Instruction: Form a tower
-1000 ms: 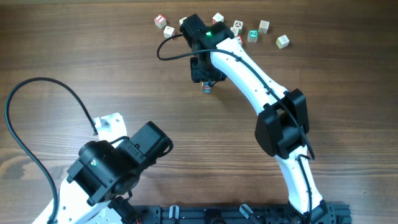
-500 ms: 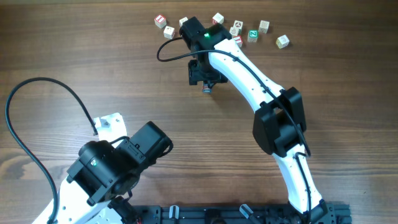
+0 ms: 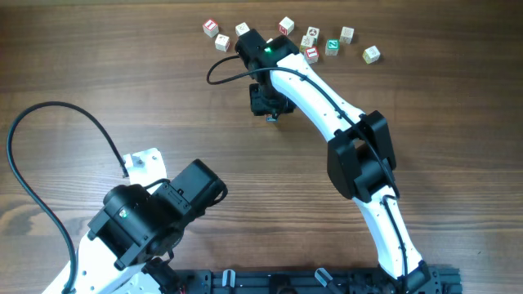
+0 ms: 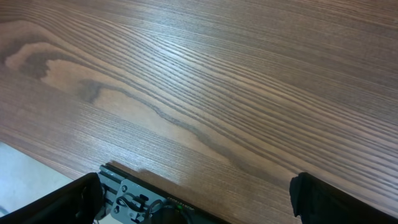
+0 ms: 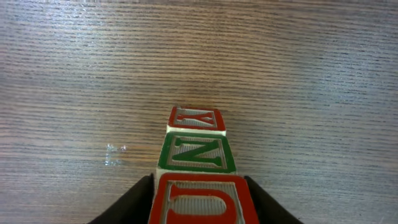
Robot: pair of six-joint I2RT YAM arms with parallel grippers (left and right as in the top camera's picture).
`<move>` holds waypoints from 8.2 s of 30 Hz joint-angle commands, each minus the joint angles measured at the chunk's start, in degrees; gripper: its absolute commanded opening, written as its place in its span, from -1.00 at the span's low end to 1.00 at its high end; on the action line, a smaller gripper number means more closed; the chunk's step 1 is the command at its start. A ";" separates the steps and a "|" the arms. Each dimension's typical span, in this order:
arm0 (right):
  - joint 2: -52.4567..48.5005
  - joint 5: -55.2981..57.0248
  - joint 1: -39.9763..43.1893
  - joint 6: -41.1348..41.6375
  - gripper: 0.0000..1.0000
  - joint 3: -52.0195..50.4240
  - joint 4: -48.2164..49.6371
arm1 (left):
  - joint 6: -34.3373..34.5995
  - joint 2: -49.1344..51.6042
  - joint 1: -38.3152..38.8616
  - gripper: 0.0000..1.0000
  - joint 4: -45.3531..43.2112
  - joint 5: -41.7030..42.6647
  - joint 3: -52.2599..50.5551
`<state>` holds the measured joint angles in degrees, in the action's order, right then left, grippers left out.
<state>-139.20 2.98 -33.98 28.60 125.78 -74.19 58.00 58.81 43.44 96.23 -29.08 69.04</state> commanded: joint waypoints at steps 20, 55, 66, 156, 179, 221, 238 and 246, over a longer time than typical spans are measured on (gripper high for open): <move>-0.87 -0.57 -0.35 1.62 0.40 0.22 0.76 | 1.14 -0.31 -0.04 1.00 0.04 -0.39 -0.02; -4.72 -6.32 2.14 -2.67 0.36 0.22 -0.20 | 1.14 -0.31 -0.04 1.00 0.07 -0.39 -0.02; -4.70 -5.68 1.90 -1.42 -0.02 0.31 -0.11 | 1.14 -0.31 -0.04 1.00 0.07 -0.39 -0.02; 68.37 23.56 2.89 23.91 0.99 -17.90 -11.69 | 1.16 -0.31 -0.04 1.00 0.07 -0.39 -0.02; 17.27 6.14 13.53 17.07 -0.43 -0.02 -1.77 | 1.16 -0.31 -0.04 1.00 0.04 -0.39 -0.02; 16.57 -34.56 16.94 19.85 -0.91 -53.83 56.87 | 1.16 -0.31 -0.04 1.00 0.04 -0.39 -0.02; 53.66 1.14 20.98 8.61 -0.90 -52.11 29.11 | 1.14 -0.31 -0.04 1.00 0.04 -0.39 -0.02; 85.88 3.41 20.98 7.58 0.99 -52.13 26.36 | 1.14 -0.31 -0.04 1.00 0.04 -0.39 -0.02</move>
<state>-58.74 4.21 -12.71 36.93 73.63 -47.68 58.00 58.81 43.44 96.25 -29.08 69.04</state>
